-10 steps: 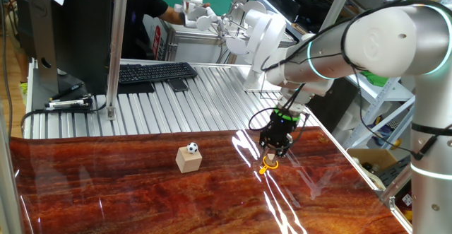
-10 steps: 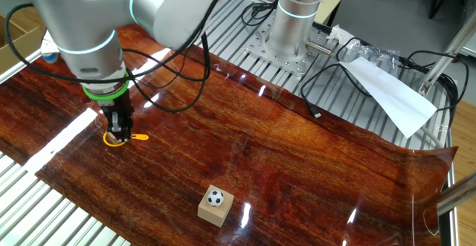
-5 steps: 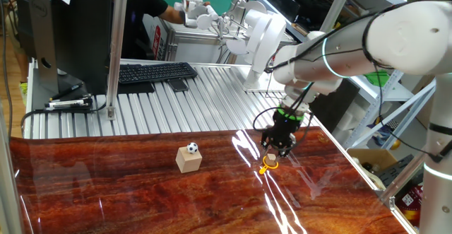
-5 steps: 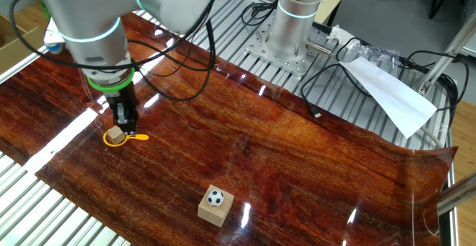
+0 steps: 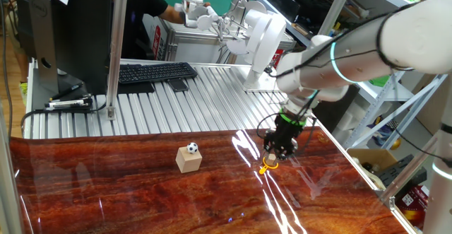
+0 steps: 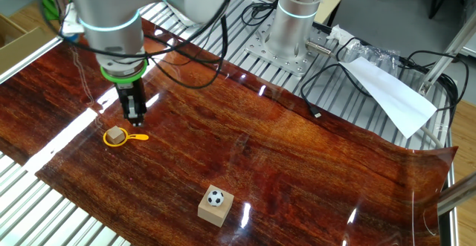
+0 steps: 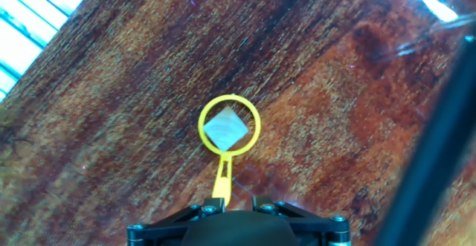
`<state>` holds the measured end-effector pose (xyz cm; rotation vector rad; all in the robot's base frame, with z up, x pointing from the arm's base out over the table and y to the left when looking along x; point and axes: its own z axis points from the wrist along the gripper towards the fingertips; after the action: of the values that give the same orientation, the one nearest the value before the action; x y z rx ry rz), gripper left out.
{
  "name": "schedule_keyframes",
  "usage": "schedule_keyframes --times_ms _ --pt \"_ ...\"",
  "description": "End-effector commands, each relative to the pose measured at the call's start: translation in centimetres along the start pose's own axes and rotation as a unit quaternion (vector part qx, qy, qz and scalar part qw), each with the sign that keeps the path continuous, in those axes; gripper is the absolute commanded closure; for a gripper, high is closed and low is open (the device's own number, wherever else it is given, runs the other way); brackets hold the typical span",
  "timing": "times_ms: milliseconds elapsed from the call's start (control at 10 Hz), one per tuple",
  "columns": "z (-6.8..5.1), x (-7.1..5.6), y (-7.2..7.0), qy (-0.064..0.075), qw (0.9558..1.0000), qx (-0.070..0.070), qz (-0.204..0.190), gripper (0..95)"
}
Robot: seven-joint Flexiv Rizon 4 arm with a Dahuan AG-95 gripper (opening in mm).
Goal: Attach the bubble ring to the ball
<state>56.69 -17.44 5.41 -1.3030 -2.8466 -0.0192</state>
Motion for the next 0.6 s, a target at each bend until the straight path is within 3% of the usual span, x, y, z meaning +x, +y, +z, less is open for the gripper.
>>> schedule_keyframes --times_ms 100,500,600 --pt "0.4 -0.2 0.0 0.004 1.0000 -0.001 0.003 76.0" --pt "1.8 -0.1 0.1 -0.008 0.9999 -0.009 0.009 76.0" --pt "2.0 -0.1 0.1 -0.009 0.9999 -0.010 0.011 57.0"
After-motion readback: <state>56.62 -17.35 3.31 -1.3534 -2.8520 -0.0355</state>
